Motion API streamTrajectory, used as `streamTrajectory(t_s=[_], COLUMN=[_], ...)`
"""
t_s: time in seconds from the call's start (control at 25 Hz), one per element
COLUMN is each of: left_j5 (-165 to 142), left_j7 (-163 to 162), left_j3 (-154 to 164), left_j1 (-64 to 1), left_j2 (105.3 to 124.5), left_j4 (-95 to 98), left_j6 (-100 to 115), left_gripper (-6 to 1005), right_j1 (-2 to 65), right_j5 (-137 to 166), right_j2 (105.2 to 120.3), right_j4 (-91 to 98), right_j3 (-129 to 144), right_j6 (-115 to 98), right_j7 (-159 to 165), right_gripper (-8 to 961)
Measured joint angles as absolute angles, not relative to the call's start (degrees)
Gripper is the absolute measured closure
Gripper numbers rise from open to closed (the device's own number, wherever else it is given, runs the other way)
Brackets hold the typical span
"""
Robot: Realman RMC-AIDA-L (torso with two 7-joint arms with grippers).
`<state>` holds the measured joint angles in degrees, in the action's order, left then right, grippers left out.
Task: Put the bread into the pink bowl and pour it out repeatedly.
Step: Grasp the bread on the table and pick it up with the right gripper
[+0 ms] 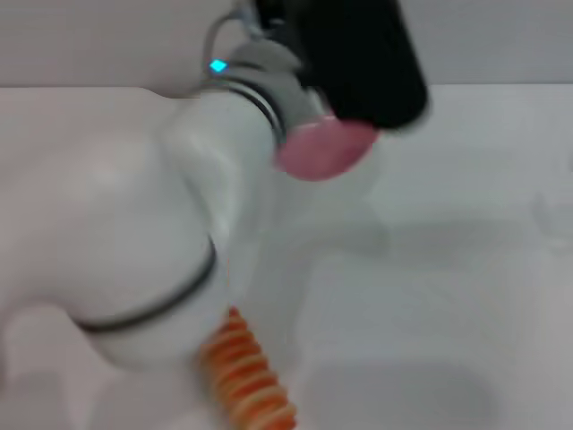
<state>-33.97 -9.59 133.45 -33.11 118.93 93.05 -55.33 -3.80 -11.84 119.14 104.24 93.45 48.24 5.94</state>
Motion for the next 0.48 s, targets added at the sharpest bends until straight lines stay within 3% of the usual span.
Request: streamTrajectory(t_s=[0.48], left_j5=[-8.4], left_j7=[-2.7], left_j3=[104.0], left_j1=[-32.4], left_j2=[118.25], left_j4=[95.6], left_j6=[-71.0], left_gripper=[951], right_j1=[0.9], right_j5=[-13.3], right_j2=[118.62], right_j4=[102.4], right_j3=[102.4], right_j6=[48.4], right_j7=[5.9], right_gripper=[295])
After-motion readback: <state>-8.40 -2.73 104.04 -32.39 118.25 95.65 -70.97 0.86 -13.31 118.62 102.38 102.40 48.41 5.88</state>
